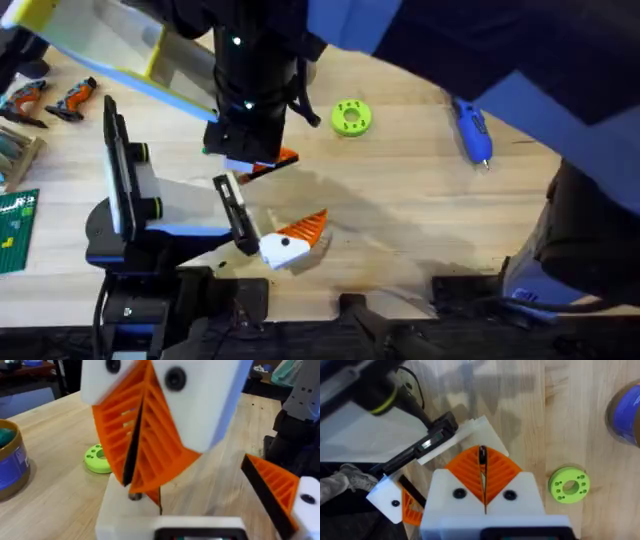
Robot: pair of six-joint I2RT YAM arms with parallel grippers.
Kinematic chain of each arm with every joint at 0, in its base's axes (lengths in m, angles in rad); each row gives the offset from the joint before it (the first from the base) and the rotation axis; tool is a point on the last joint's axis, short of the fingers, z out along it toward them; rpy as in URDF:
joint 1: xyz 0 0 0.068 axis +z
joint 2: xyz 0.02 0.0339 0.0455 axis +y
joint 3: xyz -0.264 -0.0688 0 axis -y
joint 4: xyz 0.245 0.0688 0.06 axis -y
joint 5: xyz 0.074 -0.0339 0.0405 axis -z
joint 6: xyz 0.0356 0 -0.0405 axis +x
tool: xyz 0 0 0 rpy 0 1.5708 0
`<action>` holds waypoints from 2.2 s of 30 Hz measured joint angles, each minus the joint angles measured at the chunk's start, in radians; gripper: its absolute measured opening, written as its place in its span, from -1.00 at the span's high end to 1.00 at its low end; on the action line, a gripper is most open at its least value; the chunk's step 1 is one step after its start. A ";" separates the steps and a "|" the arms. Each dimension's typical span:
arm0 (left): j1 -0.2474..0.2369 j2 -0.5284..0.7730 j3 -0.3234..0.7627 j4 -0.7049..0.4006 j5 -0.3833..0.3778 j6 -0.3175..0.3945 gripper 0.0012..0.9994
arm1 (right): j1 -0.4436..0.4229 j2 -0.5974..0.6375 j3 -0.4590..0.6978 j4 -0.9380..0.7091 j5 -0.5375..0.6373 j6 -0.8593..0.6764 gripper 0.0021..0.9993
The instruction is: Pick up the gripper from the table and insert it into the empty holder that is missing its gripper. Then pick up a screw, insert it into the mounting hole, and use the screwdriver to tighten it. Finally, clean up the table by picking up the vegetable and placing it into the bucket.
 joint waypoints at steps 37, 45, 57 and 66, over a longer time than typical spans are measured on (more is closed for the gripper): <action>0.000 0.000 0.000 0.000 0.000 -0.002 -0.97 | -0.019 0.009 0.000 0.015 -0.015 0.027 0.99; 0.000 0.000 0.000 0.000 0.000 0.003 -0.97 | -0.019 0.011 0.000 0.010 -0.016 0.040 0.99; 0.000 0.000 0.000 0.000 0.000 0.007 -0.97 | -0.018 0.018 -0.017 0.026 -0.015 0.054 0.99; 0.000 0.000 0.000 0.000 0.000 0.007 -0.97 | -0.018 0.018 -0.017 0.026 -0.015 0.054 0.99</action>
